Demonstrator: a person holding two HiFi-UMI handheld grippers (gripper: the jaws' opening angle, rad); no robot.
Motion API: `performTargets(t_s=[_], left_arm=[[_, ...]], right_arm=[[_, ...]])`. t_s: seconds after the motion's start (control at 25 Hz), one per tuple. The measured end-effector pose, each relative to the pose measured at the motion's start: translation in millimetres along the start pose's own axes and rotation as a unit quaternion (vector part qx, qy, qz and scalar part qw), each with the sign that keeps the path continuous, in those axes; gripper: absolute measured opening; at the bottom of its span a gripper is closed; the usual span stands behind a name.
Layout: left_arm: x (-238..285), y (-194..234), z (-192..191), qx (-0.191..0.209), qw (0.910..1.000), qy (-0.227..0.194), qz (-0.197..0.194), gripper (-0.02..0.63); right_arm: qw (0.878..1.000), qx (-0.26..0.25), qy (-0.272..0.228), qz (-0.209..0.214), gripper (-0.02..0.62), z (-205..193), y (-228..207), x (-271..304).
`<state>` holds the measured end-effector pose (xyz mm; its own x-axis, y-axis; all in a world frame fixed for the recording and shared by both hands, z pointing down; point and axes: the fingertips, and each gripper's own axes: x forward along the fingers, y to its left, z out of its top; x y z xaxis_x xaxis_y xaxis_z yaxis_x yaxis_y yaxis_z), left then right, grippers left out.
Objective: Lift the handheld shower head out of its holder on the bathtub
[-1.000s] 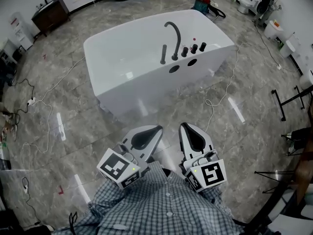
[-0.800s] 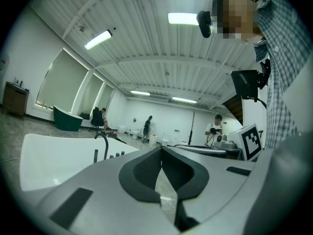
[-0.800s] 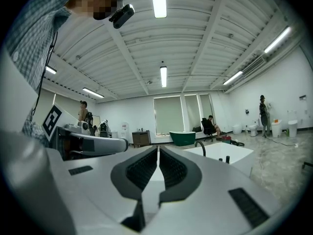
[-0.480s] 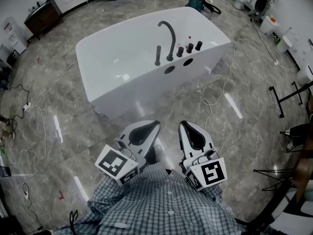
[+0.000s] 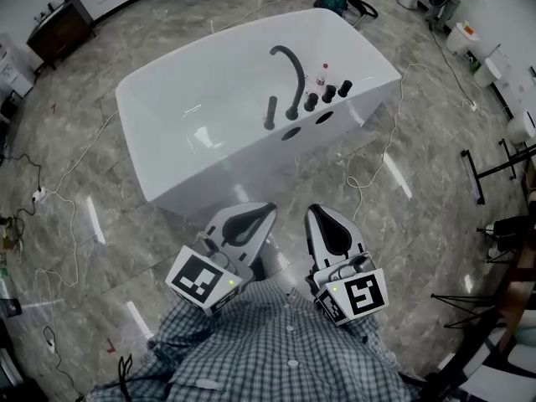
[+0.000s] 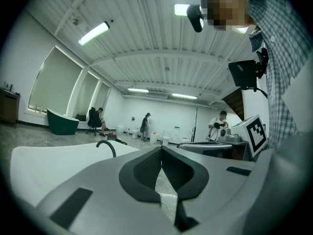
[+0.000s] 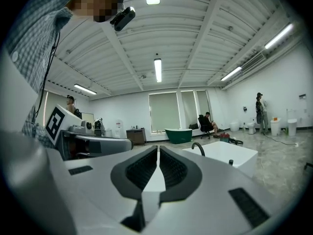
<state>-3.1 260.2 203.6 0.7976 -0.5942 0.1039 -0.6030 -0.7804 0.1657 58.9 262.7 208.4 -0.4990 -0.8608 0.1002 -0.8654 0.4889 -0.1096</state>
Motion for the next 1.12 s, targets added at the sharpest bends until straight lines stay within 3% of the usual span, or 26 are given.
performTargets(t_s=[0.48,0.76,1.12], left_arm=[[64.7,135.7,21.8,-0.008,0.9995,0.019,-0.023,0.011],[99.5,163.7,22.9,-0.022,0.9992,0.028,-0.016,0.011],[137.8,194.1,24.6,-0.041,0.9983,0.036,0.019,0.011]], right_arm=[[1.000,-0.007,0.001,-0.029,0.025,17.7,-54.3,146.9],[1.000,-0.001,0.017,-0.024,0.025,15.8,-86.2,178.2],[0.999,-0.025,0.020,0.032,0.025,20.7,-116.6,220.3]])
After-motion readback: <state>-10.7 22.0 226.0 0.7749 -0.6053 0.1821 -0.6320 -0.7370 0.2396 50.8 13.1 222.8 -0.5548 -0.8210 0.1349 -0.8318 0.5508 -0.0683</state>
